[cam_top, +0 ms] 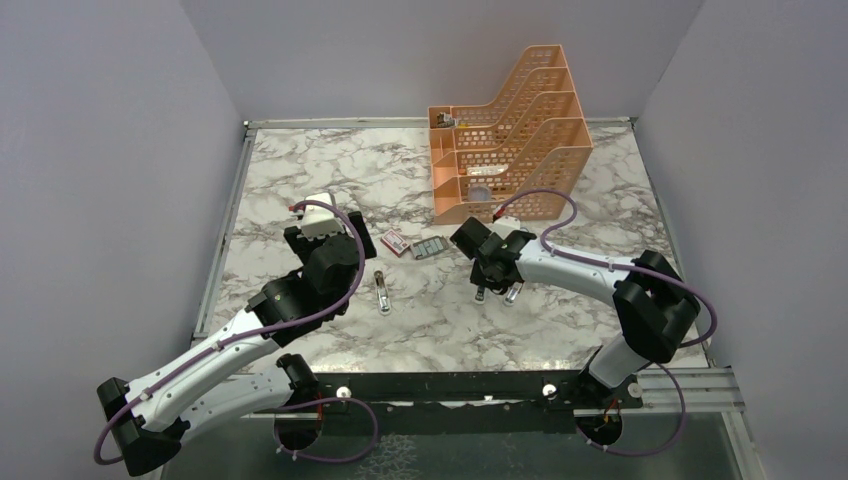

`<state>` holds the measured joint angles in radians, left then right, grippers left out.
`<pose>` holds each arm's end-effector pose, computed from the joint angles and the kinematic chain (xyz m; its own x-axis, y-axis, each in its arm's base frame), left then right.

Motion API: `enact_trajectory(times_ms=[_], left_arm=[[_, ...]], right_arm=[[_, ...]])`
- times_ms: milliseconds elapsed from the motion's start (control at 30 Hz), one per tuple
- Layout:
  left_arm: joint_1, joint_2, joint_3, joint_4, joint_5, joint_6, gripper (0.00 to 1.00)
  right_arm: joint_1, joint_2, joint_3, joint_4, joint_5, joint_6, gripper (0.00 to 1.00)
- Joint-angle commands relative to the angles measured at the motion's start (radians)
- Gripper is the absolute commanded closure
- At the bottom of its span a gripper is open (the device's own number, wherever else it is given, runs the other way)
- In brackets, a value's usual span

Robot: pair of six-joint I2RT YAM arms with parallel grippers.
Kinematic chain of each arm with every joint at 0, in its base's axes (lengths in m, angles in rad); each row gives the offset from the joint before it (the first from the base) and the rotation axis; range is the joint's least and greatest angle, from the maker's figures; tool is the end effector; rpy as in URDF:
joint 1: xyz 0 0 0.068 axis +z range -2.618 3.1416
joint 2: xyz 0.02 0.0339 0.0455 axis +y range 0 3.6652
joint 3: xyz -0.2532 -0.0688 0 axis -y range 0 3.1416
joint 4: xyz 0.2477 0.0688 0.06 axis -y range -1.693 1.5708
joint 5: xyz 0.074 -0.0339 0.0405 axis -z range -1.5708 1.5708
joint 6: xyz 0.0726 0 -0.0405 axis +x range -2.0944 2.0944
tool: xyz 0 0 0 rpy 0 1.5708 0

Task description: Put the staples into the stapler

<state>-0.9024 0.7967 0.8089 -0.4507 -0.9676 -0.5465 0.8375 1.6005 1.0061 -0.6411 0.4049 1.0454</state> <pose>0.1673 -0.1154 0.3087 -0.2160 -0.2021 -0.9552 -0.1512 0.9735 -0.1718 0.2305 0.2131 0.1447 -0.8327 0.2637 -0.4869 0.2478 0.9638 0.0981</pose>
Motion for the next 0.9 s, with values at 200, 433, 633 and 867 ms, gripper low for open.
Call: enact_trajectory(times_ms=[200, 433, 633, 867], left_arm=[[0.005, -0.001, -0.01, 0.017, 0.007, -0.009, 0.14], [0.006, -0.003, -0.011, 0.017, 0.007, -0.009, 0.14], [0.006, -0.003, -0.01, 0.017, 0.006, -0.009, 0.14], [0.006, 0.008, -0.009, 0.017, 0.0, -0.006, 0.14]], right_arm=[[0.016, -0.024, -0.011, -0.064, 0.025, 0.047, 0.7], [0.016, -0.069, -0.003, -0.039, 0.038, 0.016, 0.64], [0.017, -0.1, 0.009, 0.05, 0.018, -0.119, 0.6], [0.016, -0.026, 0.107, 0.177, -0.081, -0.389, 0.61]])
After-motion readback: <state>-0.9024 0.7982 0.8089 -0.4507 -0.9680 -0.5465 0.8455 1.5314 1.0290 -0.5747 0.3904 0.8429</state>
